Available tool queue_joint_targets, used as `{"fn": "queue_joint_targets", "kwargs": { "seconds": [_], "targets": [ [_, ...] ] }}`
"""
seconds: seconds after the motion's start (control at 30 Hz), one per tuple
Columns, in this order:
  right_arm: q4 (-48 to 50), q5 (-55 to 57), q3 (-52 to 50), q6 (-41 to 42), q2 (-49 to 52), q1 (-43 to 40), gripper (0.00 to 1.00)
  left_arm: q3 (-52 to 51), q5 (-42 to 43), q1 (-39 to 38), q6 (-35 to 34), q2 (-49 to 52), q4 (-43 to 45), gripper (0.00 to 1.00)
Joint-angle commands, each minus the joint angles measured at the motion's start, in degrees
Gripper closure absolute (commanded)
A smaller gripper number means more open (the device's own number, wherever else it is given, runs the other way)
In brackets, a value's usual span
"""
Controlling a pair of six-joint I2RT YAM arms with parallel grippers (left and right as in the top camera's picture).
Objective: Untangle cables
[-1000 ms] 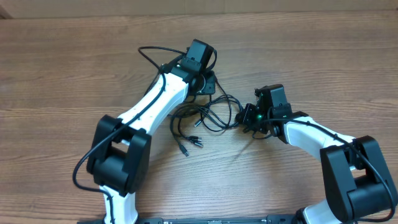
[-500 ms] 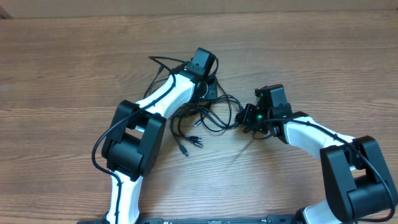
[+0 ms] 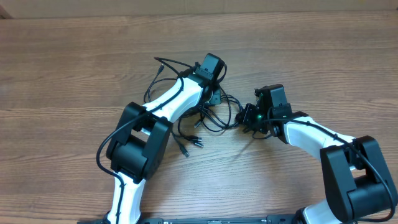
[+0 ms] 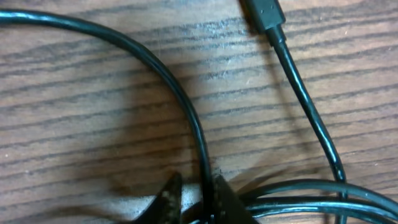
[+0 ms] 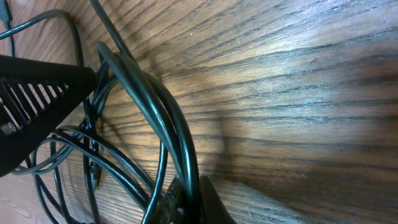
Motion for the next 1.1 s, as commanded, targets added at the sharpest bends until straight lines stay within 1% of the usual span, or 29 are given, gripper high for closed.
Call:
{"fn": "queue_joint_targets", "kwargs": {
  "seconds": [0.0,0.03,0.13,0.23,0.33,0.47,0.57,0.6,0.73,0.87,0.97,1.07],
  "targets": [
    [0.15,0.48,-0.63,-0.02,0.39,-0.02,0.96,-0.07,-2.34,-0.57,-1.29,1.33,-1.05,0.91],
    [0.13,0.48,-0.63,-0.02,0.39,-0.02,0.96,0.09,-1.77,-0.55,-1.29,1.29,-1.25,0.96],
    [0.13,0.50,-0.63,-0.04,0.39,-0.02,0.96,3.54,-0.11,0.26,0.04,-0.09,-5.03,0.96],
    [0.13,0.50,-0.63,-0.04,0.39,-0.02,0.96,10.14,-0.07,1.68,0.00,-2.14,-11.93,0.96],
    [0.15,0.50,-0.63,-0.02,0.39,-0.02,0.96,17.51,4.35,3.04,0.02,-4.31,-18.10,0.96],
    [0.11,0.48,-0.63,-0.04,0.39,-0.02,0.96,21.24,8.98,4.85,0.00,-6.82,-21.00,0.96],
    [0.09,0.50,-0.63,-0.04,0.39,-0.02,0.96,21.53,13.16,7.04,-0.76,-8.48,-21.20,0.96],
    [0.11,0.50,-0.63,-0.04,0.39,-0.02,0.96,21.53,12.94,8.31,-1.33,-8.79,-21.62,0.96],
    [0.11,0.50,-0.63,-0.04,0.39,-0.02,0.96,21.29,8.37,11.85,-2.23,-8.63,-25.40,0.96],
    [0.11,0.48,-0.63,-0.04,0.39,-0.02,0.96,19.65,-2.45,14.49,-2.82,-8.52,-32.50,0.96],
    [0.11,0.48,-0.63,-0.04,0.39,-0.02,0.96,19.43,-8.59,15.04,-2.82,-7.85,-36.30,0.96],
    [0.11,0.48,-0.63,-0.04,0.39,-0.02,0.96,19.39,-12.17,15.32,-3.02,-7.28,-38.40,0.96]
  ]
}}
